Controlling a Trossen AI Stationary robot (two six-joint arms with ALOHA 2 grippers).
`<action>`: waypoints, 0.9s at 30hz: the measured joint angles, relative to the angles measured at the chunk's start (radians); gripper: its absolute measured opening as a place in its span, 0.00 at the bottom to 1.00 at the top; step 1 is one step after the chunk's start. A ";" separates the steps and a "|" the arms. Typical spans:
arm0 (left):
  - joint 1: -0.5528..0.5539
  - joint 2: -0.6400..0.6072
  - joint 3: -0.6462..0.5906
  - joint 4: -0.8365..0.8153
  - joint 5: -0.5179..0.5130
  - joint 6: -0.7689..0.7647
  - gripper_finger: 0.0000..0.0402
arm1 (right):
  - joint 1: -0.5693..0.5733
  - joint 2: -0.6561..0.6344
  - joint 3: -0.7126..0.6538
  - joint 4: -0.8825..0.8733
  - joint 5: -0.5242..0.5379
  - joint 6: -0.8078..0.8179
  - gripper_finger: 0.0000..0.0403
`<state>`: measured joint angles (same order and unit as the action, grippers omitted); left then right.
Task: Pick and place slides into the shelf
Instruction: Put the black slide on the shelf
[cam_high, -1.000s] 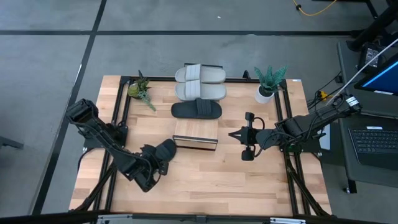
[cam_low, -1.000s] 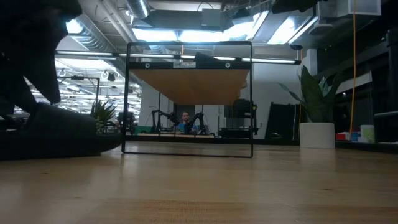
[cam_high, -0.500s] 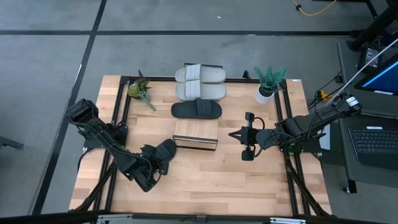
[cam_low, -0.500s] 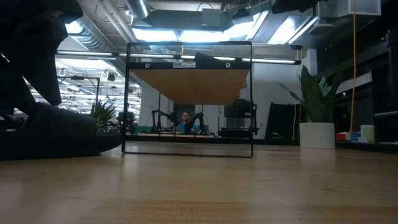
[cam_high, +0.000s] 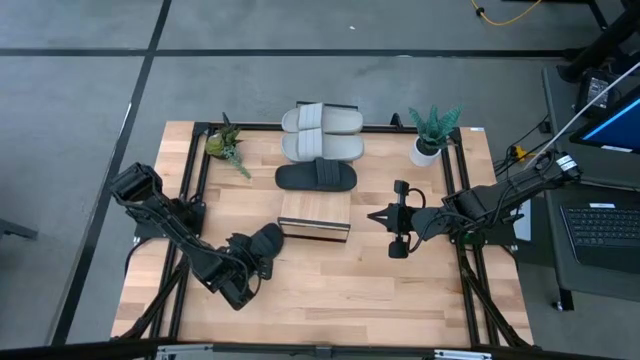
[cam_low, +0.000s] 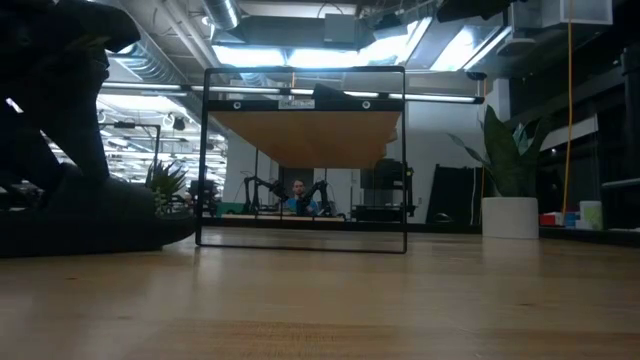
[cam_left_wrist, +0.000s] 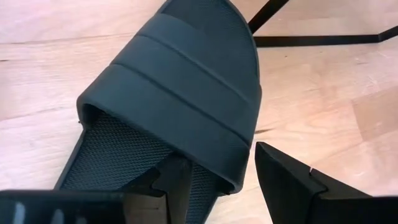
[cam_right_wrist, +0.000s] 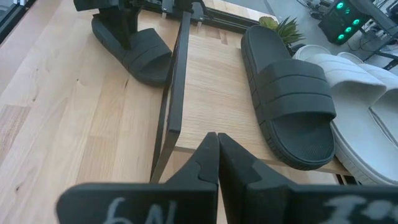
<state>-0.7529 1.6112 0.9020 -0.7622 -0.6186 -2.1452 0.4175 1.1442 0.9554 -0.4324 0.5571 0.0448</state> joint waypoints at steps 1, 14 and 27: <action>0.000 0.000 0.000 0.001 0.000 0.000 0.40 | 0.000 0.000 0.000 0.000 0.000 0.000 0.01; -0.004 -0.004 -0.166 0.261 -0.104 -0.019 0.20 | 0.032 0.000 0.000 -0.011 0.000 0.002 0.01; -0.080 -0.001 -0.171 0.301 -0.150 -0.018 0.01 | 0.053 0.000 0.000 -0.019 0.000 0.029 0.01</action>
<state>-0.8329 1.6100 0.7310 -0.4612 -0.7683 -2.1632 0.4702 1.1442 0.9554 -0.4514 0.5571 0.0737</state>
